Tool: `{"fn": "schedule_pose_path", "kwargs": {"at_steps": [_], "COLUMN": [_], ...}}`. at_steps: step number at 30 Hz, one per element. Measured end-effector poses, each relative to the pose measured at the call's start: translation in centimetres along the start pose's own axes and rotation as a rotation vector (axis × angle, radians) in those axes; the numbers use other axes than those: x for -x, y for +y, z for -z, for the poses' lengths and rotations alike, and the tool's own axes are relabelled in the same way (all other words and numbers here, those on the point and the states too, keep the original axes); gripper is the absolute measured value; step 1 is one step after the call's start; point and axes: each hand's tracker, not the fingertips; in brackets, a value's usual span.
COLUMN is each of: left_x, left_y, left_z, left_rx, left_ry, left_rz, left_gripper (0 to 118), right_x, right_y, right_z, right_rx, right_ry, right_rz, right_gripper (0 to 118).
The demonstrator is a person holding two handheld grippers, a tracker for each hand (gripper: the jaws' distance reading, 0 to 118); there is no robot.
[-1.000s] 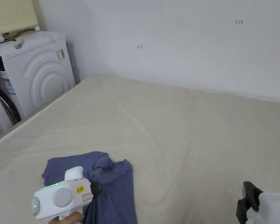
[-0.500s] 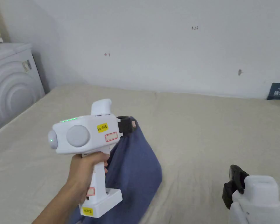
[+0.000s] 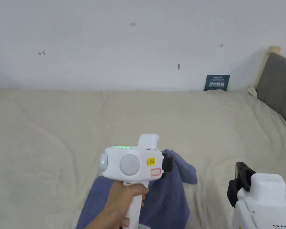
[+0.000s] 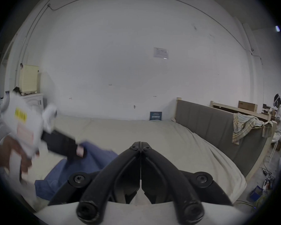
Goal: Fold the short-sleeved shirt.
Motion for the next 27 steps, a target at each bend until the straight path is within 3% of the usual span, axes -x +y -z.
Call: {"fn": "schedule_pose_path", "kwargs": {"at_steps": [3, 6, 9, 10, 12, 14, 16, 21, 27], "left_x": [0.1, 0.5, 1.6, 2.1, 2.8, 2.7, 2.1, 0.2, -0.9], "left_y": [-4.1, -8.0, -10.7, -11.2, -11.3, -10.6, -9.2, -5.4, -3.0], "left_z": [4.2, 8.1, 10.9, 11.5, 11.5, 9.9, 8.1, 0.9, -8.8], "left_rx": [0.126, 0.250, 0.317, 0.332, 0.349, 0.282, 0.242, -0.020, -0.390], "left_ry": [0.021, 0.130, 0.233, 0.251, 0.236, 0.153, 0.118, 0.129, 0.343], "left_rz": [0.014, 0.124, 0.117, 0.098, 0.031, -0.054, -0.067, 0.071, 0.258], "left_gripper": [7, 7, 8, 15, 41, 63, 94, 97, 97], "right_x": [-0.9, -1.4, -1.4, -1.4, -1.3, -1.2, -1.2, -0.5, 0.7], "right_y": [-0.7, -1.7, -2.3, -2.4, -2.4, -2.4, -2.0, -0.3, 2.7], "right_z": [0.1, 0.1, 0.1, 0.1, 0.1, 0.2, 0.3, 0.2, -0.4], "right_rx": [0.023, 0.046, 0.066, 0.069, 0.072, 0.072, 0.069, 0.023, -0.055], "right_ry": [-0.032, -0.045, -0.042, -0.041, -0.041, -0.040, -0.037, -0.032, -0.012], "right_rz": [-0.005, 0.017, 0.032, 0.029, 0.017, 0.011, 0.016, 0.030, 0.028], "right_gripper": [0, 0, 0, 0, 0, 0, 0, 0, 0]}}
